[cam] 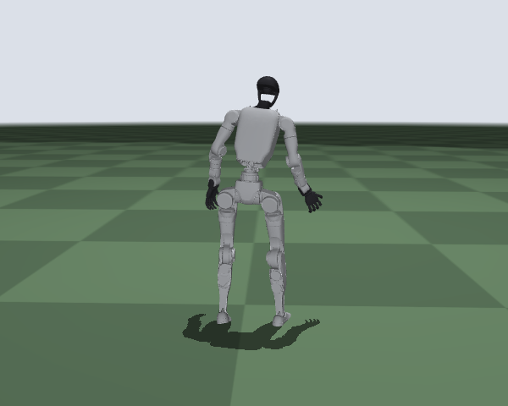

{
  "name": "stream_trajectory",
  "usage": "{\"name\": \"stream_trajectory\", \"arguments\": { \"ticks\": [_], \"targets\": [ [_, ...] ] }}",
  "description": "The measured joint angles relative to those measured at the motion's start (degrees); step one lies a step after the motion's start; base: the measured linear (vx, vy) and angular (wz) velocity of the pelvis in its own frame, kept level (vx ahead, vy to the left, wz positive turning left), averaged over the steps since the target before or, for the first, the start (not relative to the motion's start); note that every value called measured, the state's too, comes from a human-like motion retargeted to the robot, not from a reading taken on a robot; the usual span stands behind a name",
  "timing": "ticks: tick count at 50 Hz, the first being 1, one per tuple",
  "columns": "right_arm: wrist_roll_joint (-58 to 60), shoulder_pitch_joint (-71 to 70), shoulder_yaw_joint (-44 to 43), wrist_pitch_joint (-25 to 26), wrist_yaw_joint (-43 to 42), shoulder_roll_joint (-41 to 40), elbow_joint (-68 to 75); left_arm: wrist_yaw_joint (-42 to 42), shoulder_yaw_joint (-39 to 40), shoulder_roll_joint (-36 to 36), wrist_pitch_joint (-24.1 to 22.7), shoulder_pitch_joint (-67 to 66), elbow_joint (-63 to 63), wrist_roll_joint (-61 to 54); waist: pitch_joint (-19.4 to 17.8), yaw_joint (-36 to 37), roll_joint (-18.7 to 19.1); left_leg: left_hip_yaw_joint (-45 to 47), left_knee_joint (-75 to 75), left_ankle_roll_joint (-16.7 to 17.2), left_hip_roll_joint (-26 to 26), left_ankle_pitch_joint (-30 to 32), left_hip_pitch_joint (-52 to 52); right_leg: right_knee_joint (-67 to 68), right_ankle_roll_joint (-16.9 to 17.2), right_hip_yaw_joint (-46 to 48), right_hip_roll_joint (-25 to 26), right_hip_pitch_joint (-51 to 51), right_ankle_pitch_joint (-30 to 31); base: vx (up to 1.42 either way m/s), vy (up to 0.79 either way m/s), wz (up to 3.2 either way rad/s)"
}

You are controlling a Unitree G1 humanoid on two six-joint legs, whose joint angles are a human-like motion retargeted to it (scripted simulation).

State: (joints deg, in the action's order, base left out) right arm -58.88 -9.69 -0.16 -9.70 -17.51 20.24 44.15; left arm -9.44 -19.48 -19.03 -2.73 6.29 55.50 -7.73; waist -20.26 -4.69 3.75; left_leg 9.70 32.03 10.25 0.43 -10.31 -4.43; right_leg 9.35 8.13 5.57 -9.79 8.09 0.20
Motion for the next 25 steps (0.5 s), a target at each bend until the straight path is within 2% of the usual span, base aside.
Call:
{"name": "stream_trajectory", "arguments": {
  "ticks": [3,7,9,13,18,20,22,25],
  "targets": [
    [-6.4,3.1,-6.0,-2.7,0.4,0.2,0.2,-1.2,2.2,0.2,-0.5,-3.6,-0.5,-3.1,0.8,0.1,-1.2,1.7,14.7,0.5,1.7,2.6,-5.5,1.0,0.3,-3.6,0.1,-1.8,-1.8,0.46,-0.04,-1.13],
    [-10.5,6.8,-13.7,-6.5,0.3,2.2,-2.8,-1.3,3.7,-0.3,-1.1,-7.1,-0.5,-3.6,1.9,0.5,-3.6,3.6,25.0,-0.5,3.5,-0.9,-10.4,0.9,1.5,-7.5,-1.1,-4.8,-3.3,0.43,0.03,-0.92],
    [-8.6,8.0,-17.0,-7.5,-0.8,4.5,-4.9,-0.5,4.5,-0.6,-0.8,-8.3,-0.2,-3.0,2.6,0.9,-4.5,4.8,25.9,-0.9,4.9,-2.3,-12.1,0.7,2.2,-9.0,-1.6,-5.8,-4.0,0.4,0.08,-0.8],
    [5.9,9.2,-22.5,-7.1,-7.0,11.9,-10.4,1.2,6.8,-1.0,-0.4,-8.9,1.3,-2.9,3.9,2.9,-5.4,5.1,20.1,-0.5,7.6,-3.2,-14.4,-0.7,3.3,-11.3,-1.6,-7.5,-4.9,0.38,0.12,-0.73],
    [29.1,6.5,-27.0,-1.7,-16.8,23.7,-16.8,1.4,8.7,-2.3,0.2,-9.0,3.2,-3.8,6.1,4.5,-6.1,8.4,-0.6,-0.8,11.4,-3.5,-12.1,-2.4,4.4,-11.5,-1.3,-10.2,-6.8,0.38,0.2,-0.29],
    [37.1,4.4,-28.2,0.6,-19.7,28.1,-19.4,1.5,8.8,-3.2,-0.1,-8.7,3.9,-3.0,7.0,5.3,-6.4,9.9,-10.4,-0.5,11.9,-1.7,-9.4,-1.9,4.8,-11.0,-1.0,-11.6,-8.2,0.41,0.27,0.07],
    [43.2,1.8,-28.5,3.0,-22.0,32.3,-21.8,1.1,8.0,-4.5,0.3,-7.2,4.6,-2.8,7.5,6.5,-7.0,8.5,-18.1,0.3,10.7,4.0,-6.9,-0.5,4.2,-10.4,-0.9,-12.5,-9.6,0.4,0.29,0.27],
    [51.3,-1.8,-27.9,6.9,-23.3,37.5,-25.3,0.7,6.1,-6.0,1.5,-3.7,5.9,-2.5,7.7,8.4,-8.9,4.9,-20.1,-1.2,8.6,7.3,-5.2,6.3,2.8,-8.1,-1.6,-12.0,-11.3,0.38,0.29,0.61]
  ]
}}
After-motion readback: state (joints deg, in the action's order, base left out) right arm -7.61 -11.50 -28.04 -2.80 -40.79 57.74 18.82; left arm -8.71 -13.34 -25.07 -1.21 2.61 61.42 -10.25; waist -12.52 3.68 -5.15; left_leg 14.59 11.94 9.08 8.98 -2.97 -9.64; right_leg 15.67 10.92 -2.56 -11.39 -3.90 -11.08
